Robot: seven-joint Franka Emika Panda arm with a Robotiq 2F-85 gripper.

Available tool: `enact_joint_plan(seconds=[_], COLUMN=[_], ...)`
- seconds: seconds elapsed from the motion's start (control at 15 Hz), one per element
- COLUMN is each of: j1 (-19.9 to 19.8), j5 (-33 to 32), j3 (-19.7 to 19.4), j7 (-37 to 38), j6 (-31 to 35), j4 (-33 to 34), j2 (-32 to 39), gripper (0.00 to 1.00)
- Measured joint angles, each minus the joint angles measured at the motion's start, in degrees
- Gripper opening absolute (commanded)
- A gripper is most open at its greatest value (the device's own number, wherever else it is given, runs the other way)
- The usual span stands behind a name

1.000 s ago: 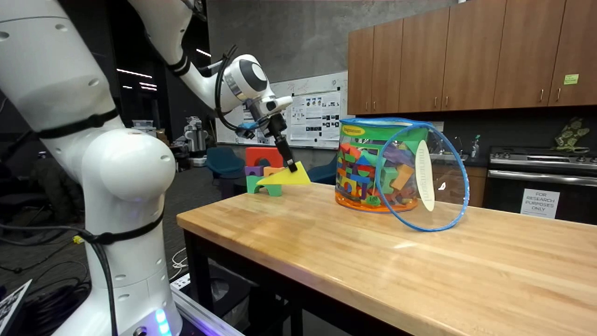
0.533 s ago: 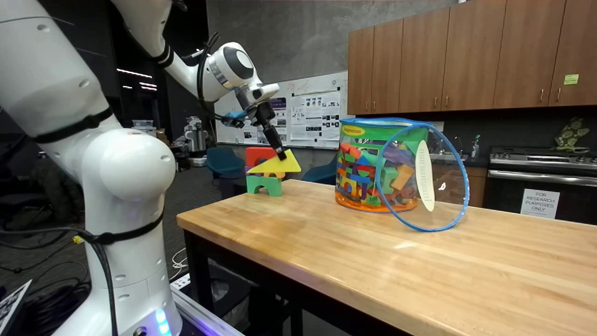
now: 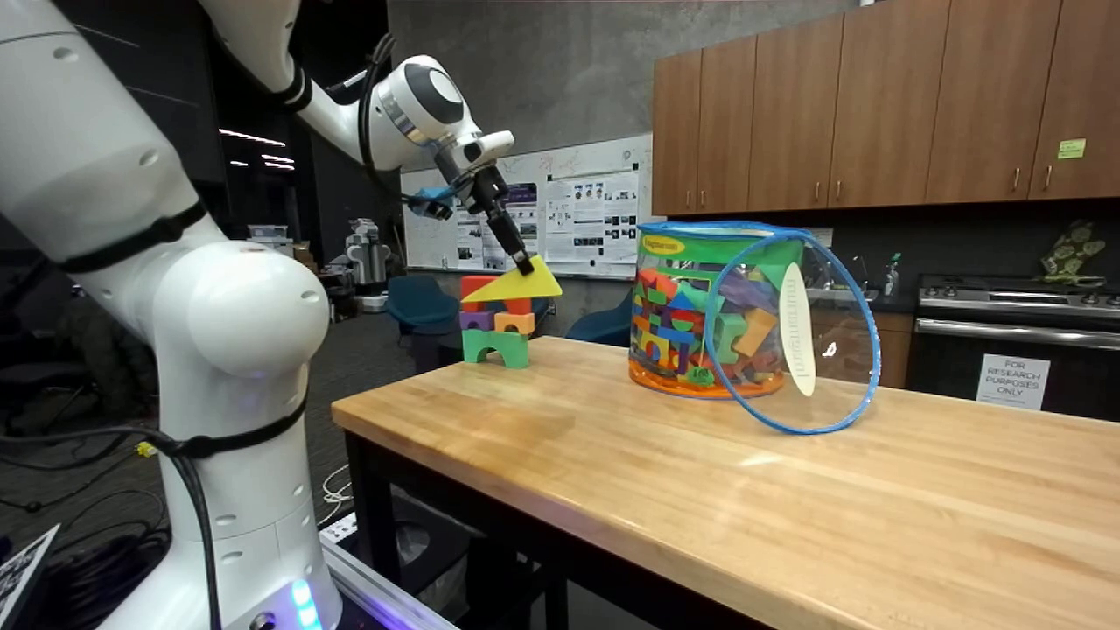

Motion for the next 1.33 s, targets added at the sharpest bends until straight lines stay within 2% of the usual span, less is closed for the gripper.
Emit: enact_joint_plan(seconds=[0.47,0.93,1.33], j1=[0.18,1.29,1.98], j5=[2.25,3.45,3.73], j3=[0.99,4.44,5.96], j7=[0.80,5.55,10.67], j6=[-1.66,-5.11,-5.77], j4=[1.90,5.28,10.26], j2=[-0.28,0.61,4.61], gripper=[0.17,0.17,0.17])
